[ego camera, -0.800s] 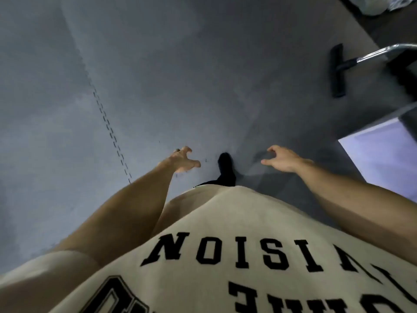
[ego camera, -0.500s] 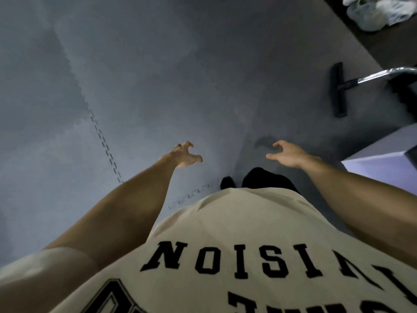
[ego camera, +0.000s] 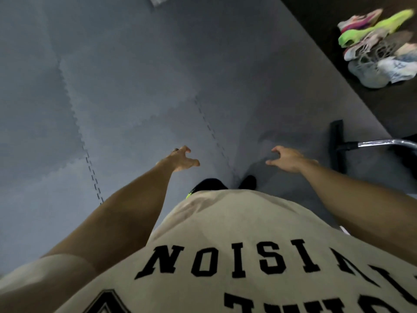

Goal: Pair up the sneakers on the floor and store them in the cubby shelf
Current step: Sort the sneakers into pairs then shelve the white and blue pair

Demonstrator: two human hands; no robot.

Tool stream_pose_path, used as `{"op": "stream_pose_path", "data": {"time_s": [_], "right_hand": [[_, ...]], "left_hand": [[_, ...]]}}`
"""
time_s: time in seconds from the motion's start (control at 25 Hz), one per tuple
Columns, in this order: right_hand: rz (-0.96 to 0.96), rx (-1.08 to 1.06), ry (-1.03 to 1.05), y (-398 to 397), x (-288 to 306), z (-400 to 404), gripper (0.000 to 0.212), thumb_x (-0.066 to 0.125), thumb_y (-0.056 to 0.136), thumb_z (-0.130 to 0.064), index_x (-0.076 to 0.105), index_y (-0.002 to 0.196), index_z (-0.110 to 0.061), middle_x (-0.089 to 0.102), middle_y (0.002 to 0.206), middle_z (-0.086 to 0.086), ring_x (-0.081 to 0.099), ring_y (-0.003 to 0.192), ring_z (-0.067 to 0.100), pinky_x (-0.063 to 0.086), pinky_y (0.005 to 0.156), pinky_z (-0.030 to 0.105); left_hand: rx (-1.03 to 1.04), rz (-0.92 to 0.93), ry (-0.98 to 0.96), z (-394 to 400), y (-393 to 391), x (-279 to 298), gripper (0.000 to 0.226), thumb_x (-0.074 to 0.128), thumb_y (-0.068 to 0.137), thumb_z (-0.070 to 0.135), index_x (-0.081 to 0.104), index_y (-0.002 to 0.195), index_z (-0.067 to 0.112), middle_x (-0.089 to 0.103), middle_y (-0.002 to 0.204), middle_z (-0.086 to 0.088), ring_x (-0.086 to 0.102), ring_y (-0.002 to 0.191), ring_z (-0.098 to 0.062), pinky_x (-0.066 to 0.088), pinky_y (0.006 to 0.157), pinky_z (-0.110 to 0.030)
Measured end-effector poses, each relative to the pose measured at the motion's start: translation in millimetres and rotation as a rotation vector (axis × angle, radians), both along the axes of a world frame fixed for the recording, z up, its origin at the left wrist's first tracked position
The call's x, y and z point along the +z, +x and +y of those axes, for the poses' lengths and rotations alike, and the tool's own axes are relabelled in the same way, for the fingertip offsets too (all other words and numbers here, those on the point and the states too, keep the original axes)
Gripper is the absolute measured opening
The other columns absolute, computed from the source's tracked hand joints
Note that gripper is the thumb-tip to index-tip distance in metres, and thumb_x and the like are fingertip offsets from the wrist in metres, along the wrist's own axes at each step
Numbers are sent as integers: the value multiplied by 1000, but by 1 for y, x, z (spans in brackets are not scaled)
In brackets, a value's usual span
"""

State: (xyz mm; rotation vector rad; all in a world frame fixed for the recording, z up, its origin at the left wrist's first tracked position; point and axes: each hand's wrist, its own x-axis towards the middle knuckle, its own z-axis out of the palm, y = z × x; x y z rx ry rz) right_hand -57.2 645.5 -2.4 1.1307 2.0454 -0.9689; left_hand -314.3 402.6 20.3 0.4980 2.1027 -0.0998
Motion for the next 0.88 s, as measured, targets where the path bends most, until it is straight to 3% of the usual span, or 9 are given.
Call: {"op": "stream_pose_path", "data": {"time_s": [0.12, 0.28, 0.88], "right_hand": [[24, 8, -12, -32, 0, 53, 82, 58, 60, -74, 44, 131, -34, 51, 140, 2, 53, 123, 28, 43, 102, 46], [45, -12, -18, -83, 1, 123, 71, 65, 69, -63, 48, 130, -30, 54, 138, 2, 55, 121, 27, 44, 103, 43], [80, -210, -21, -307, 0, 386, 69, 64, 86, -45, 37, 143, -18, 40, 149, 13, 42, 133, 33, 38, 107, 42]], "left_hand": [[-7, 23, 19, 52, -29, -1, 78, 64, 77, 63, 33, 143, 34, 31, 148, -7, 42, 130, -32, 37, 106, -50], [-21, 12, 28, 129, -75, -4, 78, 64, 79, 62, 32, 144, 33, 30, 149, -8, 40, 132, -33, 36, 106, -51], [-102, -63, 115, 438, -339, -9, 79, 71, 81, 50, 36, 145, 22, 37, 147, -12, 45, 128, -32, 40, 105, -43]]}}
